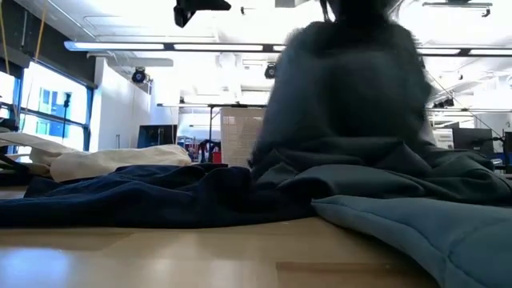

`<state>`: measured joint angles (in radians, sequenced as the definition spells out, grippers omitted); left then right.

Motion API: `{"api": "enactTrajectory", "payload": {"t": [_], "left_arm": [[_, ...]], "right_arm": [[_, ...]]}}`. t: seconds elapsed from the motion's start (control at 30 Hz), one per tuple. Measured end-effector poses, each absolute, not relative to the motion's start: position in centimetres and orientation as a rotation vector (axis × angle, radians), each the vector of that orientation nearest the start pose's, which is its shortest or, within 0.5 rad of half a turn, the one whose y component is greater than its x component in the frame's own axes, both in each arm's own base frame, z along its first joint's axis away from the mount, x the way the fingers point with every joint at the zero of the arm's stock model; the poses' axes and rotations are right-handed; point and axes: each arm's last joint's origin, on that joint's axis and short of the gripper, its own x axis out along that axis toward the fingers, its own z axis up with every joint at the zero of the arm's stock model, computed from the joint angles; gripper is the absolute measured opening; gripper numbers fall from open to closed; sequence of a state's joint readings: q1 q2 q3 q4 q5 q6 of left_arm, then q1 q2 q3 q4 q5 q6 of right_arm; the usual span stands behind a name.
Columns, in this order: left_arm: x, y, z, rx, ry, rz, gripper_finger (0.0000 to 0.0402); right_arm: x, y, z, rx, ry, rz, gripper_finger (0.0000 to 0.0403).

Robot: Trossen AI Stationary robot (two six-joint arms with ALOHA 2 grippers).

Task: Fold Laundry from Bin
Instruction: Fold the green pants

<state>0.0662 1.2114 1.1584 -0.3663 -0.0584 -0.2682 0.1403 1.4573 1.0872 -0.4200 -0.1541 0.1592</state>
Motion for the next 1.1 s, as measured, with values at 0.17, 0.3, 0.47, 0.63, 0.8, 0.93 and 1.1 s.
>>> {"api": "enactTrajectory", "payload": {"t": [0.17,0.3,0.47,0.63,0.8,0.93,1.1], "left_arm": [[26.3,1.8,35.7,-0.265,0.408,0.173,0.0124],[26.3,1.6,35.5,-0.266,0.431,0.162,0.0124],[27.5,2.4,34.3,-0.331,0.46,0.248,0.0126],[30.1,4.9,32.2,-0.339,0.472,0.253,0.0154],[31.9,6.8,30.7,-0.374,0.462,0.188,0.0191],[32.3,7.5,30.4,-0.35,0.451,0.173,0.0205],[33.1,7.7,30.2,-0.219,0.402,0.137,0.0207]], "right_arm": [[29.0,5.2,21.9,0.257,0.985,0.262,0.0004],[28.4,5.4,21.2,0.244,1.085,0.25,0.0032],[28.8,5.2,23.2,0.2,1.096,0.165,0.0091],[29.7,5.5,25.4,0.252,1.025,0.103,0.0152],[30.3,5.6,28.0,0.39,0.974,0.067,0.0228],[30.1,5.8,30.8,0.5,0.971,-0.005,0.0266],[29.9,7.2,31.7,0.47,0.923,-0.072,0.0273]]}}
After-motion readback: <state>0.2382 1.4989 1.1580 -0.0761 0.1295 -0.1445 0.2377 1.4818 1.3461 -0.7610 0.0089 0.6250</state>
